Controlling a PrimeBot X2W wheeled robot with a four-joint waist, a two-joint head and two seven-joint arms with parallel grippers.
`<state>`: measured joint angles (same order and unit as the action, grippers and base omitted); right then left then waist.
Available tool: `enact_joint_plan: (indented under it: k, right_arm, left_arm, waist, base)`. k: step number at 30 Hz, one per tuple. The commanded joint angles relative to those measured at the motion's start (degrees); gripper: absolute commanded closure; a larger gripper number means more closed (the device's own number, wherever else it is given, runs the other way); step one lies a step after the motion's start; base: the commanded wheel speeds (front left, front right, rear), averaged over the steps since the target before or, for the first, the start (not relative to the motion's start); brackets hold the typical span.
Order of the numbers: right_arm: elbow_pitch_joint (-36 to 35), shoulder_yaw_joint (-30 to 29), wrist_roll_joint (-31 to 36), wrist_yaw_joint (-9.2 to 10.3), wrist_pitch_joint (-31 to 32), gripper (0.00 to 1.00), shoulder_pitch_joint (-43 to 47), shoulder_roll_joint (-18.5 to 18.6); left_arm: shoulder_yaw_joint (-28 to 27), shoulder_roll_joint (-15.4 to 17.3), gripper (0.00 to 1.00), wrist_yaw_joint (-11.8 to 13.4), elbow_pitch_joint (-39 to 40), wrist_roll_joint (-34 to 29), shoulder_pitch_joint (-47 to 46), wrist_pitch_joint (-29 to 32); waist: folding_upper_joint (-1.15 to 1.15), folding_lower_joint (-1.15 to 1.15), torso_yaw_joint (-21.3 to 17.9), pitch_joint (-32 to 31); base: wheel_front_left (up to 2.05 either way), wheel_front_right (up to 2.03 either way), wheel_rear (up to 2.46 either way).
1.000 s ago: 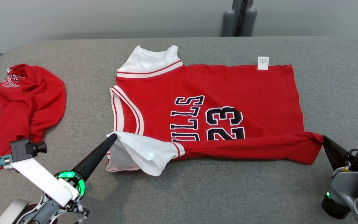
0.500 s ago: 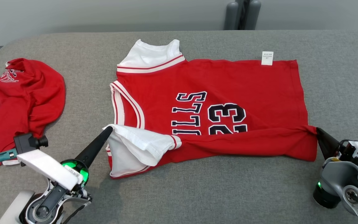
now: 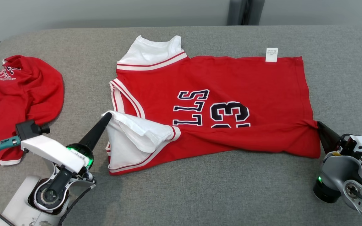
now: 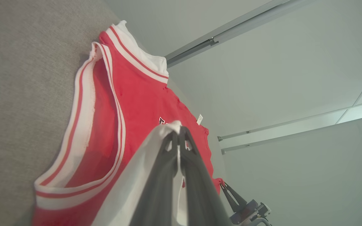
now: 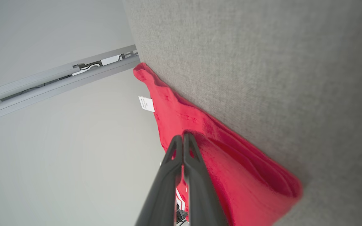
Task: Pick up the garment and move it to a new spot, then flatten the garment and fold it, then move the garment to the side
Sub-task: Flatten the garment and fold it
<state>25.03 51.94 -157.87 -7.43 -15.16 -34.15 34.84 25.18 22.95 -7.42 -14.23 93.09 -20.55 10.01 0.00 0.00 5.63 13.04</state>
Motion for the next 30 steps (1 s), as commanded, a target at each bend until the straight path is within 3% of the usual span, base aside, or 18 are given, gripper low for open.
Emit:
enact_joint_plan:
  k: [1, 19, 20, 21, 22, 23, 26, 30]
  right_arm:
    - [0.37, -0.27, -12.86, -0.1, -0.09, 1.0, -0.59, 0.1]
    - [1.16, 1.15, -12.89, -0.1, -0.09, 1.0, -4.28, -0.51]
    - [1.45, 1.75, -12.89, -0.1, -0.09, 0.8, -4.7, 0.07]
    - [1.96, 1.74, -12.9, -0.1, -0.09, 0.05, -4.74, 0.09]
    - [2.37, 1.78, -12.9, -0.1, -0.09, 0.0, -4.61, -0.27]
    - [2.7, 1.71, -12.9, -0.1, -0.09, 0.0, -4.61, -0.48]
    - [3.54, 1.97, -12.91, -0.09, -0.09, 0.0, -4.55, -0.46]
    - [3.46, 5.13, -12.91, -0.06, -0.09, 0.0, -7.1, 2.25]
  left_arm:
    - [-0.01, 0.11, 1.0, -0.09, -0.96, -0.76, -1.38, -0.3]
    - [1.77, -2.0, 1.0, -0.1, -7.87, -5.87, -7.73, -2.04]
    - [1.89, -2.02, 1.0, -0.09, -8.4, -6.29, -7.99, -2.26]
    - [1.95, -2.07, 0.58, -0.09, -9.13, -6.57, -8.19, -2.63]
    - [2.03, -2.19, 0.13, -0.09, -9.84, -6.73, -8.38, -2.84]
    - [2.21, -2.31, 0.0, -0.09, -10.53, -7.09, -8.6, -3.08]
    - [2.13, -2.81, 0.0, -0.09, -12.1, -7.99, -9.31, -4.62]
    - [0.9, -3.2, 0.0, -0.09, -12.55, -7.86, -9.79, -7.15]
  waist:
    - [0.0, 0.0, -0.08, 0.17]
    - [0.0, 0.0, -0.28, 3.02]
    - [0.0, 0.0, -0.25, 3.05]
    - [0.0, 0.0, -0.25, 3.05]
    - [0.0, 0.0, -0.23, 3.01]
    - [0.0, 0.0, -0.21, 2.94]
    - [0.0, 0.0, -0.21, 2.61]
    - [0.0, 0.0, -0.16, 1.77]
  base:
    - [0.0, 0.0, 0.0]
    - [0.0, 0.0, 0.0]
    - [0.0, 0.0, 0.0]
    - [0.0, 0.0, 0.0]
    - [0.0, 0.0, 0.0]
    - [0.0, 0.0, 0.0]
    - [0.0, 0.0, 0.0]
    - [0.0, 0.0, 0.0]
